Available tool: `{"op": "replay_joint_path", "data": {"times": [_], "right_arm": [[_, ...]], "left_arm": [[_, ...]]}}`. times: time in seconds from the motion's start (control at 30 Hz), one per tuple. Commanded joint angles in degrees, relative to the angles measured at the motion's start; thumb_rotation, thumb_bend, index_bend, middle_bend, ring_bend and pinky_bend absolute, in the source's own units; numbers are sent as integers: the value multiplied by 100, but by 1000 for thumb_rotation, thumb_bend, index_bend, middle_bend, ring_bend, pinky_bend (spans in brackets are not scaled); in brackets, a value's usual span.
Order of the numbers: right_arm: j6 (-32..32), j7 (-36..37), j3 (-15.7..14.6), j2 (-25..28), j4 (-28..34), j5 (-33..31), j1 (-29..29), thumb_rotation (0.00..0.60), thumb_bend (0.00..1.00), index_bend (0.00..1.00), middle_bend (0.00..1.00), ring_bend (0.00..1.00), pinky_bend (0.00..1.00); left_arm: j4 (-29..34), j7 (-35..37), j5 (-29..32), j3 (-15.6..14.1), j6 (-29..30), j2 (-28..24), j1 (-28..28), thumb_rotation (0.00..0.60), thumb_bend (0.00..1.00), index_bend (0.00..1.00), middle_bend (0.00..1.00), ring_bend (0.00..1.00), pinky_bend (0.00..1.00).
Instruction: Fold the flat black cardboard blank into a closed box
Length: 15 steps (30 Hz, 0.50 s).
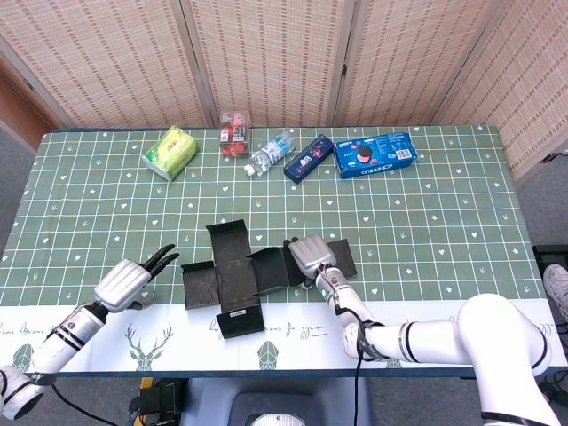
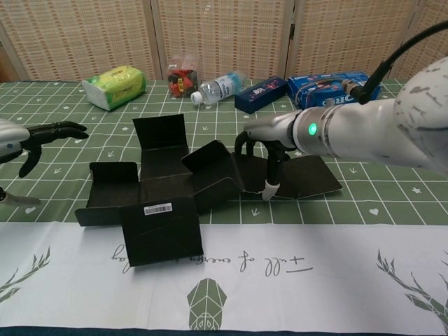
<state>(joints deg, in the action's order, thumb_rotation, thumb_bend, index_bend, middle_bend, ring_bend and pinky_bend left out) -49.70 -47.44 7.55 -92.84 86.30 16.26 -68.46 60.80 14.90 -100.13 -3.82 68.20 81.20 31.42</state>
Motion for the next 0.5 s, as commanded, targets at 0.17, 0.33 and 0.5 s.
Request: {"op": "replay_joint_path", "data": {"times": [0.17, 0.33, 0.5], "right_arm": [[-30, 45, -47, 10, 42, -11, -36, 600, 305, 303, 344, 832, 1000], [-36, 95, -65, 26, 67, -9, -59, 600, 305, 303, 344, 832, 1000], [-48, 127, -106, 37, 89, -8, -71, 600, 305, 303, 344, 832, 1000]], "left_arm": [[-370, -53, 10, 67, 63, 442, 139, 600, 185, 0, 0, 583, 899], [-568, -165, -58, 38, 134, 630, 213, 600, 185, 0, 0, 572, 899], [-748, -316, -51, -32, 37, 779, 256, 600, 183, 0, 0, 553, 899]]}}
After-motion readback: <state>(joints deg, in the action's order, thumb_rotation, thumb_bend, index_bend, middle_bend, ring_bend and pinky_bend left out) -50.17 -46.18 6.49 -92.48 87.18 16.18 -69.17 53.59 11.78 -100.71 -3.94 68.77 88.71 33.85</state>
